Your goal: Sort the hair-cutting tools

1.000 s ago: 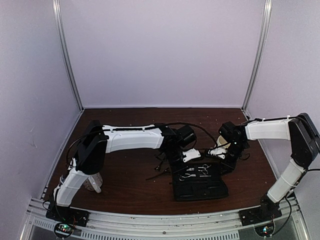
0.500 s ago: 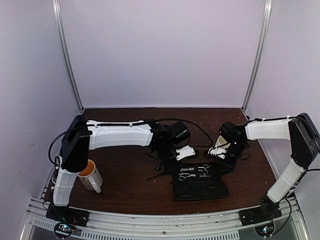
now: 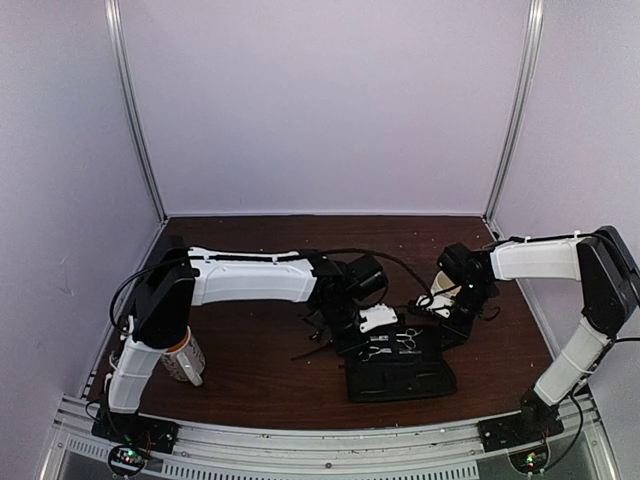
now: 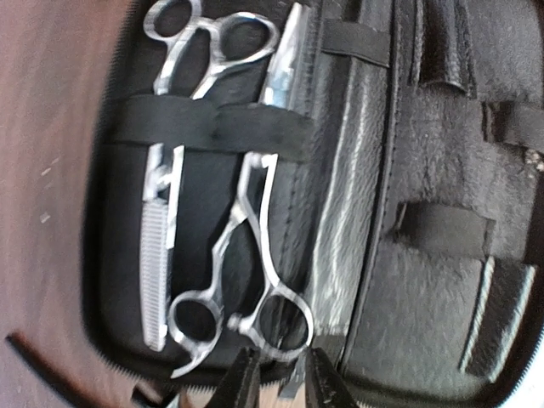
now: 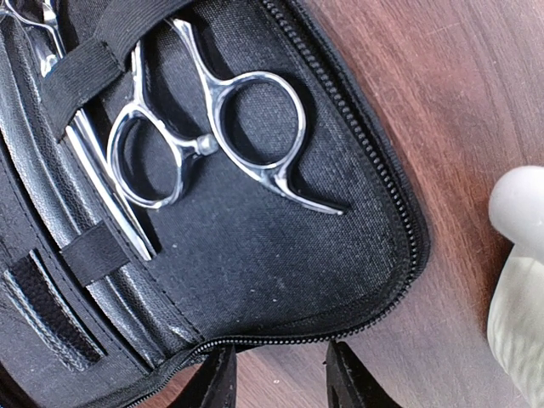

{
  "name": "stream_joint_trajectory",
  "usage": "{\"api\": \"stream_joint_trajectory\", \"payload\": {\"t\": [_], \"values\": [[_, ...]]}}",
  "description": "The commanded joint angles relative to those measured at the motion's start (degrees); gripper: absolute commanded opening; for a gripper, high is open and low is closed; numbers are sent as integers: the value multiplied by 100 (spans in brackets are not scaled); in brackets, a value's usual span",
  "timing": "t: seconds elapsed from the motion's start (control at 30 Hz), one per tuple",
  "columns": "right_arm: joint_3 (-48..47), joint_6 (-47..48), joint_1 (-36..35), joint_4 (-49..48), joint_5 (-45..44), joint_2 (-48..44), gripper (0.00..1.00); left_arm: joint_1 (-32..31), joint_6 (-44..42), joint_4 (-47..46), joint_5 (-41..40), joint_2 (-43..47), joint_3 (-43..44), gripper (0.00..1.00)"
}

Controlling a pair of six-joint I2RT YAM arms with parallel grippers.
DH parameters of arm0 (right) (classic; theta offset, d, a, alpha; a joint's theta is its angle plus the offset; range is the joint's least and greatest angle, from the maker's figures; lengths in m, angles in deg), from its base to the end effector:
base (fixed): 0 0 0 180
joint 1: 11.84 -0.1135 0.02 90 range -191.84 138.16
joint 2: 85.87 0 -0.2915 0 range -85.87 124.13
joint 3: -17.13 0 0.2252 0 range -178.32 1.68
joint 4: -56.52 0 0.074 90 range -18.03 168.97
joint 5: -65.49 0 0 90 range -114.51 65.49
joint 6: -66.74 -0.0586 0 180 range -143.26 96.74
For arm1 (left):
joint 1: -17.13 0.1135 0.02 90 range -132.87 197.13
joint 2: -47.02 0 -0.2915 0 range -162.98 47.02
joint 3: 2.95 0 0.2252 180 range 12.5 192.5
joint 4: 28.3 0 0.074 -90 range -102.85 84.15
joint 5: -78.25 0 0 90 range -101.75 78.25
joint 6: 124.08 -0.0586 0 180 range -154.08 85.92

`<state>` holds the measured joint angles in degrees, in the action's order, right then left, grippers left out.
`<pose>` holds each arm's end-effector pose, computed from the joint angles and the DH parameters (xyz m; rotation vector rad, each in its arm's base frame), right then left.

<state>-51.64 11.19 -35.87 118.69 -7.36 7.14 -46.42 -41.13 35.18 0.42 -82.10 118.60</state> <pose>0.2202 0.1171 0.1824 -1.4877 2.6284 0.4449 0.1982 -0.4261 0.1858 1.7228 2.3437 -0.5028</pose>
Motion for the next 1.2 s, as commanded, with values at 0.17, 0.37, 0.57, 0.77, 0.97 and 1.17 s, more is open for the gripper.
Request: {"api": "stream_joint_trajectory", "payload": {"t": [0.17,0.37,0.57,0.77,0.97,1.17], "values": [[-27,-15,-14,-20,96,-47,38,-87,-125,71,92,-573,519,20],[-21,-10,-14,-14,105,-59,38,-87,-200,183,-12,-876,938,15],[-24,-5,-8,17,115,-72,38,-96,-245,251,-439,-676,1051,16],[25,65,73,-5,34,-637,41,-96,-82,-332,-656,515,28,33],[188,100,76,146,-61,-853,48,-96,273,-80,-344,493,-385,35],[567,602,69,262,-167,-1088,50,-101,319,-306,-72,398,-608,36]]}}
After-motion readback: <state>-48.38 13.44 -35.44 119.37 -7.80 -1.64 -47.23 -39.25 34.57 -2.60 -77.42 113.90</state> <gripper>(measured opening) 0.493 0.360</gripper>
